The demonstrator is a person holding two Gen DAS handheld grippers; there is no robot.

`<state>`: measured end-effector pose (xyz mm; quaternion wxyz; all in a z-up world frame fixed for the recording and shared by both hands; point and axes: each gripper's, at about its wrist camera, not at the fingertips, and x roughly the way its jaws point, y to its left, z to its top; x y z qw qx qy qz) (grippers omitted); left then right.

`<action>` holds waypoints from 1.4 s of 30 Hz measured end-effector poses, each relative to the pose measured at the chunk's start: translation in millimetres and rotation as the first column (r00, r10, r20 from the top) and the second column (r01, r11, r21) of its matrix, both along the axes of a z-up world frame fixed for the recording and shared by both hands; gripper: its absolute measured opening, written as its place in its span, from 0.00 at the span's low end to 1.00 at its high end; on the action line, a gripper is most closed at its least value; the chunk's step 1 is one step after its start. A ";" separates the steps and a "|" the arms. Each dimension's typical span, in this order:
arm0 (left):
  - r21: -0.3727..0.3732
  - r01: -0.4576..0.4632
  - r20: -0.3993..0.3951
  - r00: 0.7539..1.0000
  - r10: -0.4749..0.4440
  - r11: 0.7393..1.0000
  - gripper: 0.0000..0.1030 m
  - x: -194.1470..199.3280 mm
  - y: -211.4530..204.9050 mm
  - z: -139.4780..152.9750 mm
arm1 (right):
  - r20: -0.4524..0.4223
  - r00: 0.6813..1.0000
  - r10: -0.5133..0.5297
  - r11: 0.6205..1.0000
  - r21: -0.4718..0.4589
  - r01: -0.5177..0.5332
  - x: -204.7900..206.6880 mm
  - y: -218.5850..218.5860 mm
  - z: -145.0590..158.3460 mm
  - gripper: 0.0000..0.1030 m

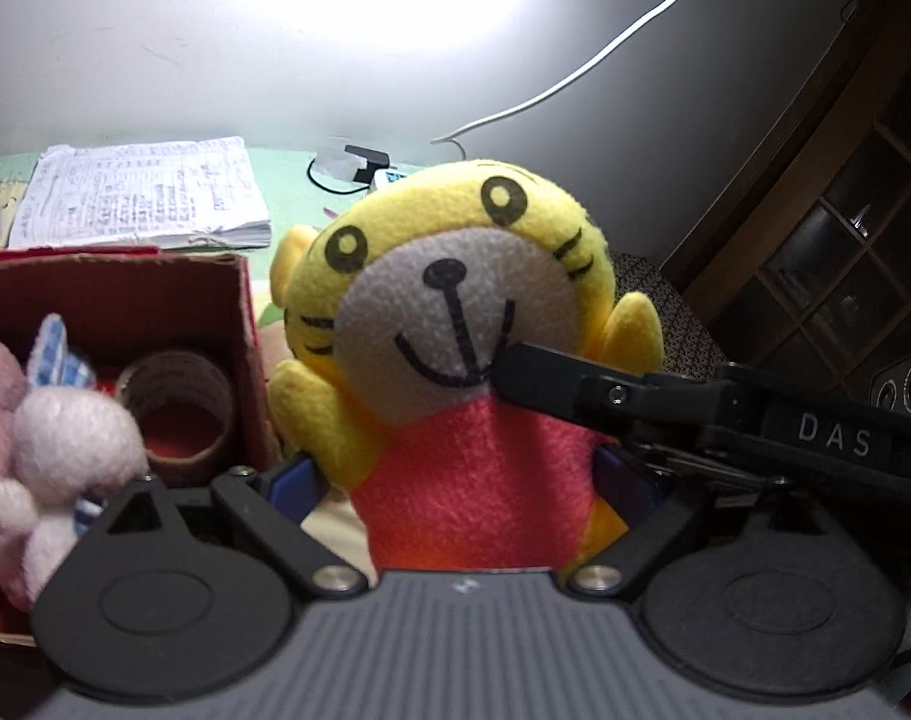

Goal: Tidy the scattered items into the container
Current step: 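Lift the yellow tiger plush with both grippers and carry it to the box, then lower the tiger plush with both grippers into the box beside the lamb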

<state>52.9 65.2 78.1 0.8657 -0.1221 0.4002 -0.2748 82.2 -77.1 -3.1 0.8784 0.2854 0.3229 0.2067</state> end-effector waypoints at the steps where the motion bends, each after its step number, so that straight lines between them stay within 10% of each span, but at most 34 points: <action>1: -0.006 -0.001 0.005 1.000 0.001 1.000 0.91 0.8 7.2 1.2 | 0.003 1.000 -0.005 1.000 -0.008 0.005 1.3 7.2 1.9 0.47; 42: -0.072 -0.057 -0.028 0.998 0.055 0.996 0.89 39.7 153.1 -34.5 | 0.133 0.986 -0.101 0.877 -0.456 0.151 25.8 165.7 3.3 0.40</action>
